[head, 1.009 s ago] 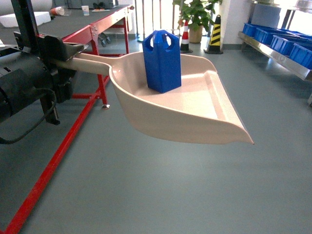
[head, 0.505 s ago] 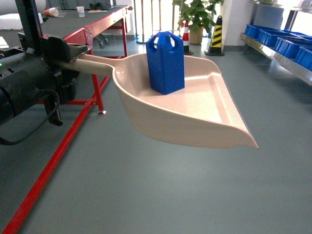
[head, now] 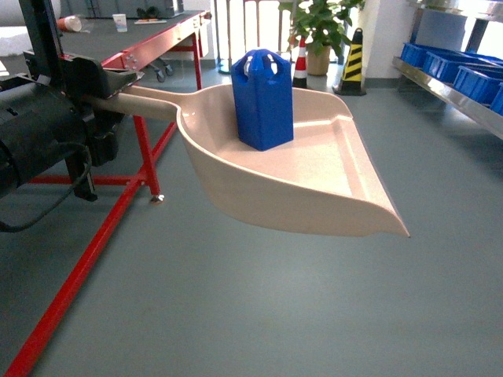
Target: Place part in tray to right shelf
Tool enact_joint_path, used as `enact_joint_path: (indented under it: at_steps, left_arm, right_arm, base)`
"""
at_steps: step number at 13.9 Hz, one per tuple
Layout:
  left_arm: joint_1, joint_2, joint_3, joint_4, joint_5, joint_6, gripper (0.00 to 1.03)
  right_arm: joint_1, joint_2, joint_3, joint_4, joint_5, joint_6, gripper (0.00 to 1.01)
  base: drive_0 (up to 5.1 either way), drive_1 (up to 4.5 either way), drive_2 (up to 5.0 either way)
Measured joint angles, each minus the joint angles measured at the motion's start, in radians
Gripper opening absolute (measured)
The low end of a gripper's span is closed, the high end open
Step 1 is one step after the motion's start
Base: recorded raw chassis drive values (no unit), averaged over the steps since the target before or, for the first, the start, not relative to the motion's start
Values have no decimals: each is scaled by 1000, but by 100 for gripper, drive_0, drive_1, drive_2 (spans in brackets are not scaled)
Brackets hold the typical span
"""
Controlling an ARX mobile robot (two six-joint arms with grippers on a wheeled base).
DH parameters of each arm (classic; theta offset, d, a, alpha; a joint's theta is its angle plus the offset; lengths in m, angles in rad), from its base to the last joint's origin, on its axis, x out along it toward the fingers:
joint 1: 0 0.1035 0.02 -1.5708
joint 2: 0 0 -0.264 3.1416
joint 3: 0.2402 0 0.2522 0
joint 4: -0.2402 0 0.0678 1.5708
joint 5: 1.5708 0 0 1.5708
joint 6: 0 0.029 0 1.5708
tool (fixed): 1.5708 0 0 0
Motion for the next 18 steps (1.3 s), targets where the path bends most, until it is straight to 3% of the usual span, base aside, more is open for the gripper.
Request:
enact_joint_path:
  at_steps: [18]
  left_arm:
    - [0,0,0,-1,-2,0,14]
  right_arm:
    - [-1,2,0,-6,1,0,98]
  base:
    - [-2,429,-432]
